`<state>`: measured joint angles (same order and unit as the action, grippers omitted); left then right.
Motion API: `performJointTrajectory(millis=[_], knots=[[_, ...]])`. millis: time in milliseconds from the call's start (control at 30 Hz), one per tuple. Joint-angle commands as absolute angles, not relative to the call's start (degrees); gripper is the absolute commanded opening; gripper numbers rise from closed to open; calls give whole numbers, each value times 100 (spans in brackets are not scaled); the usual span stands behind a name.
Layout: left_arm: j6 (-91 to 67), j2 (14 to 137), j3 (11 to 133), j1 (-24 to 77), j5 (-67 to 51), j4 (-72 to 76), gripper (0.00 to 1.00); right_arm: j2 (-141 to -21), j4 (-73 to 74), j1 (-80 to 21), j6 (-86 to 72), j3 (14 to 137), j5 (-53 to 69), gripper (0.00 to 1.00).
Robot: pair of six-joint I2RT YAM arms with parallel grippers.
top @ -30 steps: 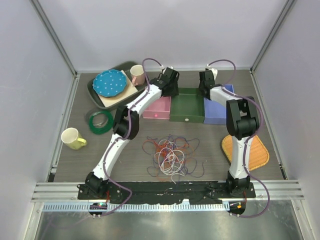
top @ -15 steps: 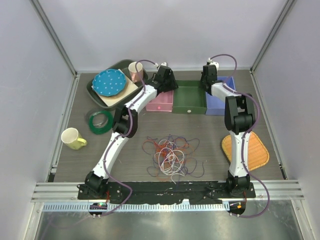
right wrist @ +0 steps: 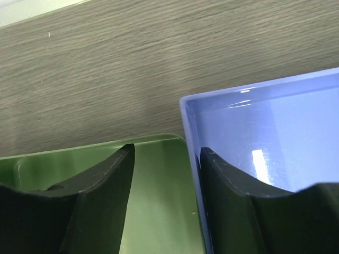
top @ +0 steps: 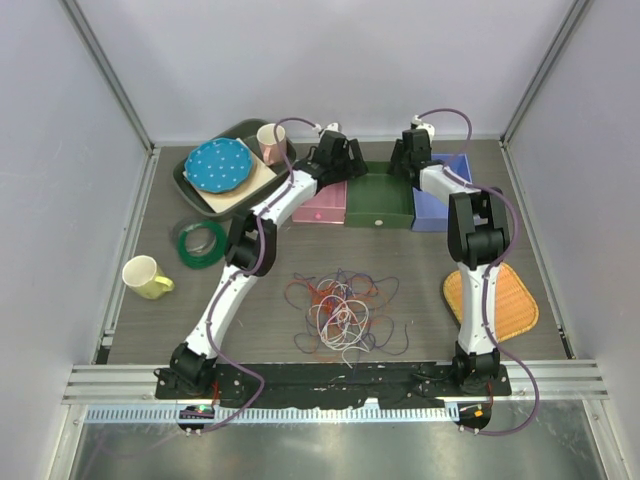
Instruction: Untangle the cables
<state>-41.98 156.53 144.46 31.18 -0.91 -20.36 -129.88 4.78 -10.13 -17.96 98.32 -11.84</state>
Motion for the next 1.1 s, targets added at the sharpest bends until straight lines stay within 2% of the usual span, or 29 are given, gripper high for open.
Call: performJointTrajectory(millis=[0,33,100,133,433,600,667,700,767,800,833,867,900,967,1000,1067], knots=[[-4025,14881,14405,3173,219,-1872,83,-12420,843,-1143,-1960,9844,-1177,64],[-4017,14784,14397,3182,220,-1898,86,-12358,870,-1134,-1977,9818,-1221,68],[-3973,14661,14370,3182,246,-2030,91,-12200,879,-1143,-1978,9739,-1248,94],[-3947,14608,14327,3199,263,-2074,100,-12060,879,-1143,-1969,9651,-1222,94],[-3780,13852,14001,3410,272,-2522,100,-11119,1063,-1143,-2048,9080,-1257,98],[-3473,12863,13502,3559,597,-2953,100,-9969,1414,-1274,-1960,8291,-782,98],[-3358,12369,12686,3595,868,-3005,100,-9556,1441,-1756,-1864,7833,-1141,98],[-3331,11748,12343,3603,1001,-3049,100,-9119,1476,-2036,-1802,7361,-1325,99],[-3270,11008,11009,3638,1352,-2980,100,-8703,1433,-2731,-1740,6849,-1625,98],[-3270,10612,9864,3656,1501,-2866,100,-8336,1285,-2916,-1775,6316,-1548,98],[-3365,9773,9252,3708,1581,-2535,100,-8115,1161,-3266,-1758,6050,-1399,98],[-3384,9364,8637,3726,1539,-2340,100,-7930,908,-3435,-1749,5777,-980,96],[-3436,8960,7500,3735,1286,-2155,100,-7554,810,-3602,-1749,5305,-793,95],[-3777,7764,6465,3805,1117,-1812,100,-7244,608,-4023,-1775,4898,-232,95],[-3901,7343,5503,3814,777,-1628,100,-7094,580,-4138,-1784,4574,-98,95],[-4313,6384,4654,3832,406,-1188,100,-6707,659,-4279,-1933,4317,-79,94]])
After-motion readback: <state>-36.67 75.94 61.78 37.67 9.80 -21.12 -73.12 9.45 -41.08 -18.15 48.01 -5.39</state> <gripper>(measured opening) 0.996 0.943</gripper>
